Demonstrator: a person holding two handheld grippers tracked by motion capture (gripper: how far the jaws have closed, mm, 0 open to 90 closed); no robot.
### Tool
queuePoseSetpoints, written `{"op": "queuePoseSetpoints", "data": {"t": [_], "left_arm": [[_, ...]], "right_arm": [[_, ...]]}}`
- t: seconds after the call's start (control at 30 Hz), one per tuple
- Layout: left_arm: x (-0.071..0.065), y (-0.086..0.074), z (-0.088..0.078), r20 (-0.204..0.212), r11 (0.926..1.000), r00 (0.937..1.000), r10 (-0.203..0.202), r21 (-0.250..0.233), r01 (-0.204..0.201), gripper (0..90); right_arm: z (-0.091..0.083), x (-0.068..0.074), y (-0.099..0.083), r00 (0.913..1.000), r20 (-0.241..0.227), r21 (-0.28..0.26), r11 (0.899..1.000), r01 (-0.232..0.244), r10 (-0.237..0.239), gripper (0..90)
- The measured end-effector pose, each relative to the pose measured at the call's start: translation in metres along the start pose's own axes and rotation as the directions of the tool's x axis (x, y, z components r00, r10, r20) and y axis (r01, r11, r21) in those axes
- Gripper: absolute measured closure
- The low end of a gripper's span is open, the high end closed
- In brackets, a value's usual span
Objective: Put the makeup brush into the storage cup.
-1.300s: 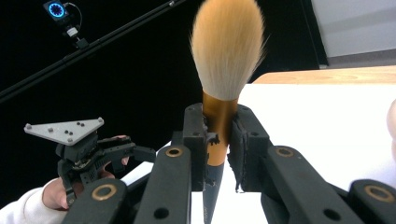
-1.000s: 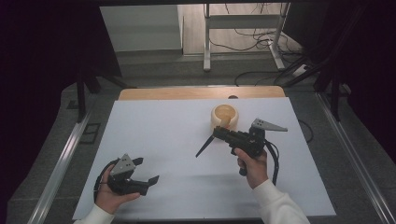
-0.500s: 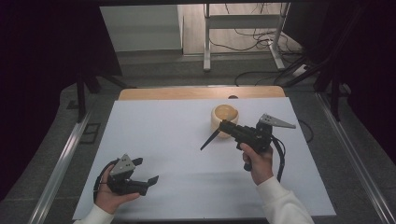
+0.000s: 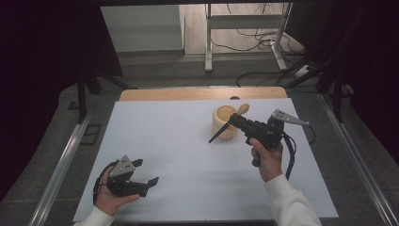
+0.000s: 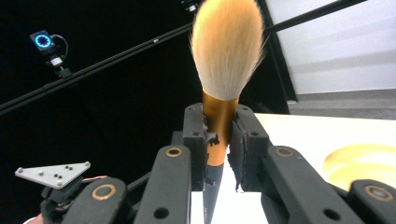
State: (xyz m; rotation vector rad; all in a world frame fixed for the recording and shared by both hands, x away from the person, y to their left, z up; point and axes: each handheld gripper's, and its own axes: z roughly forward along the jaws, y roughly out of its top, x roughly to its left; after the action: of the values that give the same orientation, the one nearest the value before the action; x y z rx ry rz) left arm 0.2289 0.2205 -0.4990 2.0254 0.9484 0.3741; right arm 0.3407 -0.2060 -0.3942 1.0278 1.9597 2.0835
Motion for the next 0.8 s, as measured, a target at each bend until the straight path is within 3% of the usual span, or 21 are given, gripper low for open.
{"op": "queuePoseSetpoints", "data": {"t": [0.8], "left_arm": [[0.001,-0.004,-0.002,-0.006,1.0,1.0,-0.004,0.008,0.004,10.4]], "right_arm": [[-0.011,-0.029,0.026,0.993,0.118,-0.05,0.999,0.006,0.0,77.4]]}}
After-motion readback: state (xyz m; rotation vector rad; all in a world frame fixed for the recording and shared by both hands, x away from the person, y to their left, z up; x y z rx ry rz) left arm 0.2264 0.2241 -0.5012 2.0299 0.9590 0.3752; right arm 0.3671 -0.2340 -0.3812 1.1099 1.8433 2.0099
